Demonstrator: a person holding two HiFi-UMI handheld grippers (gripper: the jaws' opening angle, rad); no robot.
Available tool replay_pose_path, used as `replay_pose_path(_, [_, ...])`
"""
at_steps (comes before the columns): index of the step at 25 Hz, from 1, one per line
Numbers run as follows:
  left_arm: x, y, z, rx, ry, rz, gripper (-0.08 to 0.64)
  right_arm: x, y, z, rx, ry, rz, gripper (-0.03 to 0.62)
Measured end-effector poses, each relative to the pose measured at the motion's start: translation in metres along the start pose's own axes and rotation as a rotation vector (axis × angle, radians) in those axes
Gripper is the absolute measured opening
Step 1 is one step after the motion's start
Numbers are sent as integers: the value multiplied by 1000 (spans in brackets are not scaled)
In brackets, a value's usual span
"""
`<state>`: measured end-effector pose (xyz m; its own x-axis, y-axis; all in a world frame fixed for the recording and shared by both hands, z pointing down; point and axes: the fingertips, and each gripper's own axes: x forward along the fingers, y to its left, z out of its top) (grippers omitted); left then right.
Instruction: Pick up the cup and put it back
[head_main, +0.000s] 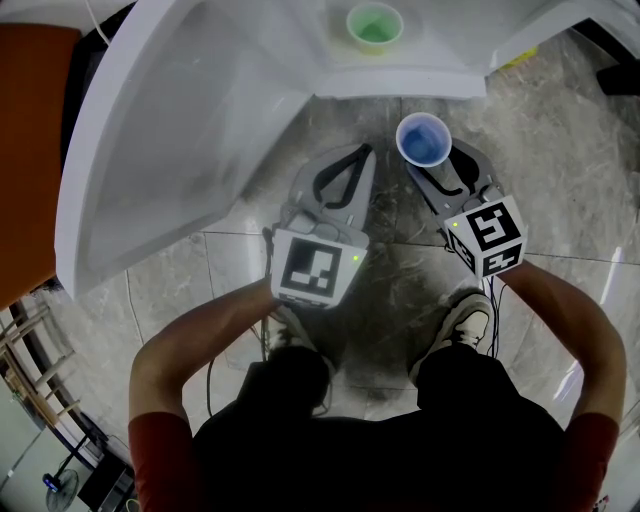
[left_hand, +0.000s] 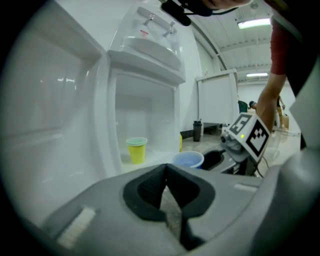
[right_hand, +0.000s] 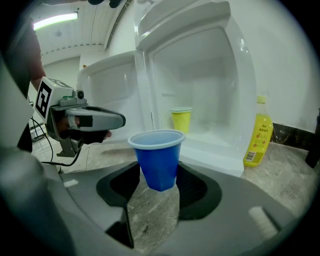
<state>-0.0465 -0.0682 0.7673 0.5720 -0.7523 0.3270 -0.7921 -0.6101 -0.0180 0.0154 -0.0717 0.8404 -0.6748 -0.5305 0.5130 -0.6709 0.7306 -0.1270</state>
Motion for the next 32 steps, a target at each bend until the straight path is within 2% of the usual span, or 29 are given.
replay_pose_path(4, [2,-1,-11,-20,54,-13,-2,0,0,-2,-2,6,3,229])
replay_pose_path(8, [5,-3,-27,-90,144,-35,-2,0,-1,-5,9,13,0,229])
replay_pose_path(20, [12,-6,-63,-124,308,-64,-1,5,-5,-9,30,23,-8,227])
replay_pose_path(32, [16,-6,-79,-154,363,-85,0,13,-21,-3,55,5,-33,227])
